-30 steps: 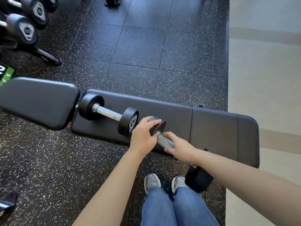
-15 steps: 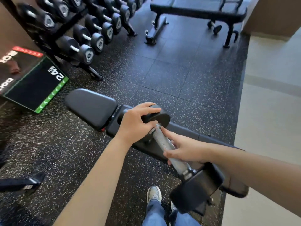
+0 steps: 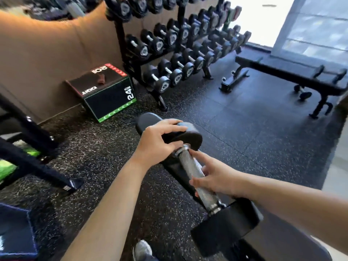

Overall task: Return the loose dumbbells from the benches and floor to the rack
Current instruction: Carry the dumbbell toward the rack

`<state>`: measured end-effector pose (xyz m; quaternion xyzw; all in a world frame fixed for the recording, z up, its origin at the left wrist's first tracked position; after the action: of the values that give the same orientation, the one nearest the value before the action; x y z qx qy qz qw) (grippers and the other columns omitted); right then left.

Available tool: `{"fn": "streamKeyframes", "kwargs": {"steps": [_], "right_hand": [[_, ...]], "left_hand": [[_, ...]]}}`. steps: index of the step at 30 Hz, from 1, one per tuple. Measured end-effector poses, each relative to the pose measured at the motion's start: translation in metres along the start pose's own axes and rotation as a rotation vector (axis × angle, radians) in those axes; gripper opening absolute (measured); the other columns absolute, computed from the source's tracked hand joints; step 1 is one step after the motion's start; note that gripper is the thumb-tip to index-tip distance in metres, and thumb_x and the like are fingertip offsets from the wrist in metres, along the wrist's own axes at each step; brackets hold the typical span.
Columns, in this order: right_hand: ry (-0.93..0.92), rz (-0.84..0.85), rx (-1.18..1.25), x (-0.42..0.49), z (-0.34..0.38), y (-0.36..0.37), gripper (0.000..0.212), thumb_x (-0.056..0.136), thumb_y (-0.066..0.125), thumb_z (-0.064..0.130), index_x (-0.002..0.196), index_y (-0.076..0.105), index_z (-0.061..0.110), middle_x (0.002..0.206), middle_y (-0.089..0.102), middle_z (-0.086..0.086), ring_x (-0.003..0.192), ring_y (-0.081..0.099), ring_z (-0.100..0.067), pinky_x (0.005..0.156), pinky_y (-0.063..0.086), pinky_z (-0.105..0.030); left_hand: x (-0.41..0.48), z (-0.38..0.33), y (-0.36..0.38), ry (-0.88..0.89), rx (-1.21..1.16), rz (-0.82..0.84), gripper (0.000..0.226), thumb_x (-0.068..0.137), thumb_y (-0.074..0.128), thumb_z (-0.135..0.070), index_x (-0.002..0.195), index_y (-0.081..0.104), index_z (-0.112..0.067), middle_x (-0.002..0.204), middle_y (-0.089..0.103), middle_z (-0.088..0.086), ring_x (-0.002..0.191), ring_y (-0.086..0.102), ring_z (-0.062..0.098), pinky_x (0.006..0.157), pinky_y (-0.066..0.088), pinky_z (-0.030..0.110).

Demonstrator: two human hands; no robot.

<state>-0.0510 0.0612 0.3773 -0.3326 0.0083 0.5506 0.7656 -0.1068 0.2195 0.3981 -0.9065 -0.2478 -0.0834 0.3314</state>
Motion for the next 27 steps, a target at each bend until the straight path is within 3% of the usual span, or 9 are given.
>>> {"fn": "streamKeyframes", "kwargs": {"steps": [3,5,7,9,13,17,21,27], "right_hand": [[-0.001,0.036,-0.07,0.036,0.034,0.025,0.084,0.08,0.064,0.019,0.145,0.012,0.027,0.138,0.047,-0.01,0.12,0.049,-0.023,0.103,0.038,-0.037],[-0.009,0.061,-0.095,0.062,0.059,0.044,0.084,0.08,0.063,0.018,0.145,0.01,0.027,0.137,0.048,-0.01,0.102,0.051,-0.013,0.084,0.044,-0.02],[-0.014,0.084,-0.097,0.088,0.084,0.064,0.085,0.08,0.063,0.016,0.145,0.009,0.029,0.13,0.052,-0.01,0.087,0.049,-0.008,0.057,0.037,-0.003],[-0.008,0.094,-0.093,0.113,0.106,0.082,0.085,0.08,0.063,0.017,0.144,0.009,0.031,0.118,0.054,-0.004,0.071,0.051,-0.002,0.047,0.037,-0.002],[-0.071,0.111,-0.079,0.163,0.15,0.107,0.085,0.08,0.063,0.014,0.144,0.009,0.026,0.125,0.049,-0.005,0.06,0.037,0.009,0.044,0.035,0.0],[-0.08,0.123,-0.048,0.212,0.179,0.115,0.086,0.08,0.063,0.012,0.144,0.009,0.03,0.108,0.048,0.0,0.044,0.048,0.008,0.038,0.034,-0.007],[-0.069,0.062,-0.011,0.266,0.191,0.113,0.084,0.076,0.066,0.013,0.141,0.016,0.03,0.095,0.049,0.007,0.056,0.043,0.005,0.041,0.036,-0.006],[-0.008,0.021,0.053,0.365,0.196,0.085,0.077,0.075,0.064,0.008,0.136,0.022,0.03,0.079,0.057,-0.003,0.043,0.047,0.0,0.041,0.035,-0.014]], "left_hand": [[-0.003,0.032,-0.046,-0.044,0.003,-0.041,0.04,0.066,0.077,-0.004,0.101,0.069,-0.021,0.113,0.058,-0.008,0.108,0.052,0.001,0.097,0.035,0.009],[-0.004,0.055,-0.078,-0.065,0.009,-0.059,0.04,0.066,0.077,-0.003,0.101,0.069,-0.02,0.113,0.057,-0.009,0.107,0.052,0.0,0.096,0.033,0.006],[-0.003,0.079,-0.11,-0.079,-0.018,-0.064,0.04,0.066,0.076,0.0,0.099,0.069,-0.021,0.111,0.056,-0.012,0.103,0.052,-0.008,0.091,0.032,0.002],[-0.001,0.101,-0.141,-0.097,-0.055,-0.052,0.042,0.066,0.075,0.002,0.098,0.069,-0.024,0.109,0.056,-0.015,0.101,0.049,-0.015,0.087,0.032,-0.001],[0.013,0.143,-0.197,-0.114,-0.026,-0.037,0.04,0.067,0.075,0.0,0.098,0.069,-0.024,0.113,0.059,-0.008,0.107,0.053,-0.001,0.094,0.035,0.006],[0.037,0.18,-0.236,-0.107,0.002,-0.047,0.04,0.067,0.076,-0.001,0.098,0.069,-0.025,0.113,0.059,-0.008,0.108,0.052,-0.001,0.093,0.033,0.004],[0.071,0.219,-0.256,-0.102,0.001,-0.06,0.041,0.066,0.076,-0.002,0.097,0.07,-0.027,0.113,0.059,-0.011,0.108,0.052,-0.002,0.095,0.034,0.006],[0.158,0.282,-0.265,-0.086,0.026,-0.015,0.038,0.065,0.076,-0.002,0.096,0.071,-0.023,0.116,0.062,-0.004,0.108,0.054,0.001,0.099,0.036,0.015]]}}
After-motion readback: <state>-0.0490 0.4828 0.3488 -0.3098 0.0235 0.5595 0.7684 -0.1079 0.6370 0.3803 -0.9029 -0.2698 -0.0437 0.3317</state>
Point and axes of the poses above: each hand's wrist, its own x-axis towards the middle knuckle, its own y-axis out of the palm, z = x × y, the point moved 3 cm from there along x, towards the middle knuckle
